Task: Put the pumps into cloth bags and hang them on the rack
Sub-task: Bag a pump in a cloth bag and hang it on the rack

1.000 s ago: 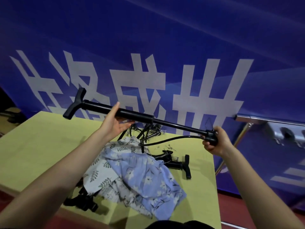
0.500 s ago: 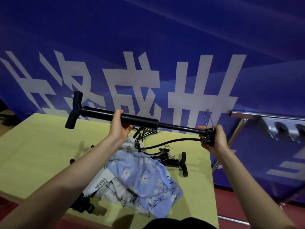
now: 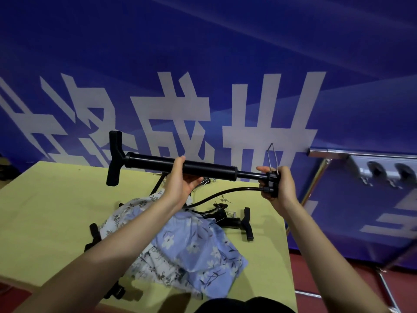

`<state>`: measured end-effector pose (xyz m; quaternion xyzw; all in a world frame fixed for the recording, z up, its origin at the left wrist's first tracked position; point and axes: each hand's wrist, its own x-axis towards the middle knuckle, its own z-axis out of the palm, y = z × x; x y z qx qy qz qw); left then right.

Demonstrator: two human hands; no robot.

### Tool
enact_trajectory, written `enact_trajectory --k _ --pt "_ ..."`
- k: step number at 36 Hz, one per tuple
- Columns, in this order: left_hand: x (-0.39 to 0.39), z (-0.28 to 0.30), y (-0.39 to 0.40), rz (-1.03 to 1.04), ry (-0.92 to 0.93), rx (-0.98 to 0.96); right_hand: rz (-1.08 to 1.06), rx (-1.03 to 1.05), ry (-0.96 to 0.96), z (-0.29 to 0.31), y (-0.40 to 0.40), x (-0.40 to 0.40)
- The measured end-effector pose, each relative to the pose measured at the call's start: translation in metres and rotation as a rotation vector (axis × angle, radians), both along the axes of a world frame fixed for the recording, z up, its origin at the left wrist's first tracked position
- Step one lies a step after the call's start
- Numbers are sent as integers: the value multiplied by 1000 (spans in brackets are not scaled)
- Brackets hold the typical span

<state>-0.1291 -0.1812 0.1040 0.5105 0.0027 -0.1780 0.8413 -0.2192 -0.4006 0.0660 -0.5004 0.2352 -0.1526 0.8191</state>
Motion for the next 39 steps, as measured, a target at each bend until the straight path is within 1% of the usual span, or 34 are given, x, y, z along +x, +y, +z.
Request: enact_trajectory --k 3,6,11,14,17,19,20,22,24,26,27,28,30,31,35,36,39 --pt "-3 2 -7 -5 -2 0 -17 35 -61 -1 9 0" --pt "-5 5 -13 -9 -7 11 -14 1 -77 0 19 3" --pt "-8 6 -19 -43 -57 107 31 -95 2 -4 36 3" --pt "-8 6 -21 -49 -73 177 110 -142 49 -5 44 3" --pt "-6 9 -19 -75 -68 226 166 -234 158 -7 46 5" --pt "-4 10 -16 -90 -50 245 154 -355 240 -15 41 8" --pt "-3 10 -15 -94 -42 259 108 -466 268 -17 39 8" --pt "-2 7 -14 -94 -30 285 -25 -726 231 -18 39 5" --pt "-4 3 -15 -92 -27 299 -104 -1013 115 -15 44 -2" --pt "-6 0 -19 -91 -35 297 -25 -1268 9 -13 50 -7" --pt "-7 0 -21 -86 -43 300 44 -1356 3 -14 52 -6" --pt "-7 1 -22 -80 -58 319 107 -1399 27 -14 54 -7" --pt "-4 2 -23 -91 -85 358 181 -1328 98 -12 56 -6" --pt "-2 2 -23 -113 -90 356 197 -1228 121 -10 55 -4" --pt "2 1 -13 -253 -122 318 260 -680 111 -9 51 3" --pt "3 0 -10 -252 -125 322 260 -591 107 -9 52 4" --pt "6 -4 -3 -167 -116 351 228 -378 87 -12 55 5"
